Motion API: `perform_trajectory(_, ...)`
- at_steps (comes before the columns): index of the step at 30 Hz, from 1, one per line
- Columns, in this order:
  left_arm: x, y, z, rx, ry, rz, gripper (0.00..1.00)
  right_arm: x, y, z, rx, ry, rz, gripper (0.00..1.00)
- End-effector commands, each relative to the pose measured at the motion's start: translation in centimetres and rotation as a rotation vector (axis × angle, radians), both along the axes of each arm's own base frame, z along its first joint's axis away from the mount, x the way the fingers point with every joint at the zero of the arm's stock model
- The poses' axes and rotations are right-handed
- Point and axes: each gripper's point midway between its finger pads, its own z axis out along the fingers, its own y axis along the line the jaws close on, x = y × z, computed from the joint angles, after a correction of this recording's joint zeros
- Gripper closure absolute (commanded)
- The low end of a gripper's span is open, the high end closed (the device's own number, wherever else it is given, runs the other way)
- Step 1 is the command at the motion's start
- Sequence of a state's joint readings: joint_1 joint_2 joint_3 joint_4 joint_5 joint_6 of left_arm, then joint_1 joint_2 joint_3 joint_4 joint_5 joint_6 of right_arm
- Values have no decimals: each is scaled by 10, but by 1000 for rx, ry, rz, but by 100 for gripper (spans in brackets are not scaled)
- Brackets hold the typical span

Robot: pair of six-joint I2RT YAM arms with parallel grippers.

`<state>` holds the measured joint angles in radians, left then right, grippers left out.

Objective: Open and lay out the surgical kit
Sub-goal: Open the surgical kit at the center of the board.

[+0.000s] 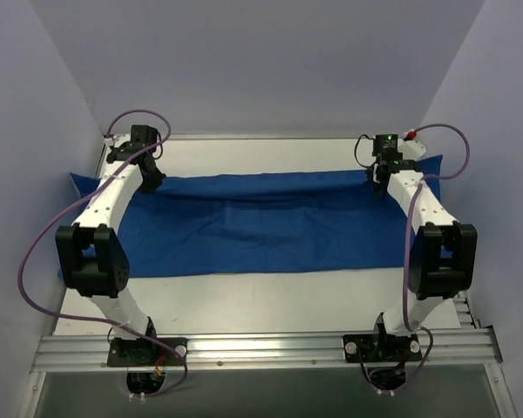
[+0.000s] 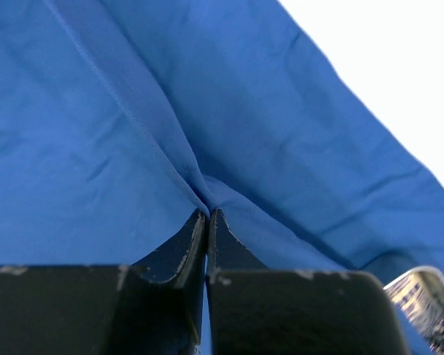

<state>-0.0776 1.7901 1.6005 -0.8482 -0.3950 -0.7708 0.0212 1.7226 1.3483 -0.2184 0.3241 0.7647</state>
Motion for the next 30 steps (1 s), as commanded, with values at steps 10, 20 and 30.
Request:
perform_trajectory(10, -165, 57, 55, 190, 48, 99, 98, -160, -49, 63, -164, 69, -136, 100)
perform_trajectory(20, -304, 45, 71, 63, -10, 160, 98, -295, -35, 100, -71, -103, -161, 100)
perform_trajectory(30, -375, 17, 80, -146, -210, 125, 87, -395, -24, 134, -55, -340, -98, 86)
